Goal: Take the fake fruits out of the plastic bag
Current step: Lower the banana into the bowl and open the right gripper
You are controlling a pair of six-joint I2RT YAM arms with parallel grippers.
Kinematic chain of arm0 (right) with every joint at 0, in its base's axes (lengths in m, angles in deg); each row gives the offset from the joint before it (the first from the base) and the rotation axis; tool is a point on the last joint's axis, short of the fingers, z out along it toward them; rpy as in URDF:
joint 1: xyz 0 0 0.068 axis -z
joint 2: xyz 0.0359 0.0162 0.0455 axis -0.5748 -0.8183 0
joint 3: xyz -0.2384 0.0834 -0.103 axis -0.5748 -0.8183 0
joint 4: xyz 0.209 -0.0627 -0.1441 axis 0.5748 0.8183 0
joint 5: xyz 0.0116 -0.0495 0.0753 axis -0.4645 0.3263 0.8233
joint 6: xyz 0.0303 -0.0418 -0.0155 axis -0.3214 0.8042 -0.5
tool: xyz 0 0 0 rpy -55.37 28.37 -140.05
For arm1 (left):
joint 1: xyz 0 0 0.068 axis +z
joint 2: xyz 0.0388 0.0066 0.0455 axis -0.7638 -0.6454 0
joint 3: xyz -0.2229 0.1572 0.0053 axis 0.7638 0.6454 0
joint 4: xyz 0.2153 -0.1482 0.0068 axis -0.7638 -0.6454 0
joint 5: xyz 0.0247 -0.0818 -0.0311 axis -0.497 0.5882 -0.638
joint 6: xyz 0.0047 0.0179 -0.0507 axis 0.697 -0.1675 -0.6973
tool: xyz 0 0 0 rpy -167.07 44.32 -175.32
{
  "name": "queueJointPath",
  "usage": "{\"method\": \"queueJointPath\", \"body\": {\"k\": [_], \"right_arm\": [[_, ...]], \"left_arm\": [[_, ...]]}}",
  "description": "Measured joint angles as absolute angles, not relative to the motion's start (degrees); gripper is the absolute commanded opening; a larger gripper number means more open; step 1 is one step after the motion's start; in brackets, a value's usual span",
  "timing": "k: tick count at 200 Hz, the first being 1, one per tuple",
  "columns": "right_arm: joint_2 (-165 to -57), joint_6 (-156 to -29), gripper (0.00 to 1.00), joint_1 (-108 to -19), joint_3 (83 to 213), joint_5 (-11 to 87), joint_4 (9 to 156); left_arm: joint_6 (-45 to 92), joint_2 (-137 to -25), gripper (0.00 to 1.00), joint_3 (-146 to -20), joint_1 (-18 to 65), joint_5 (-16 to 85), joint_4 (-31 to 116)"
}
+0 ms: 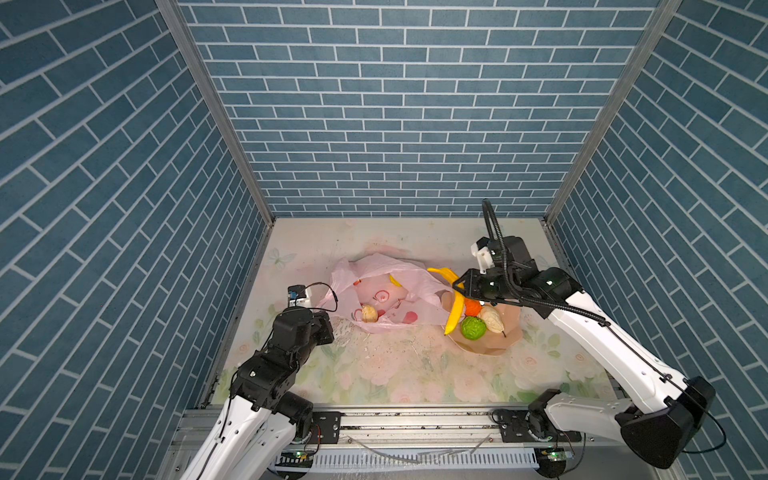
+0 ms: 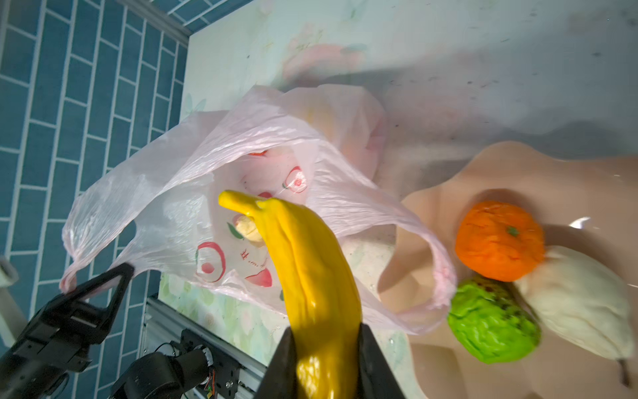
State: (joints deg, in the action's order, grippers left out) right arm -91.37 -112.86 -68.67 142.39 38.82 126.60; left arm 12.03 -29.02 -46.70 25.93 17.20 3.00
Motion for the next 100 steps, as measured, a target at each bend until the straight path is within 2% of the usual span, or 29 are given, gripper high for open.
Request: {"method": "queueJointPath", "body": {"k": [58,100], "right_arm": [[-81.1,-112.1,0.05,-55.2,129.5,33.6,128.2],[-78.4,-113.6,0.05,-51.3,119.5,30.3,127.4]], "left_arm": [[12.4,-29.2,0.06,-46.7,25.9,17.4,2.6],[12.4,-29.2,0.06,-46.7,25.9,17.5,2.4]]}}
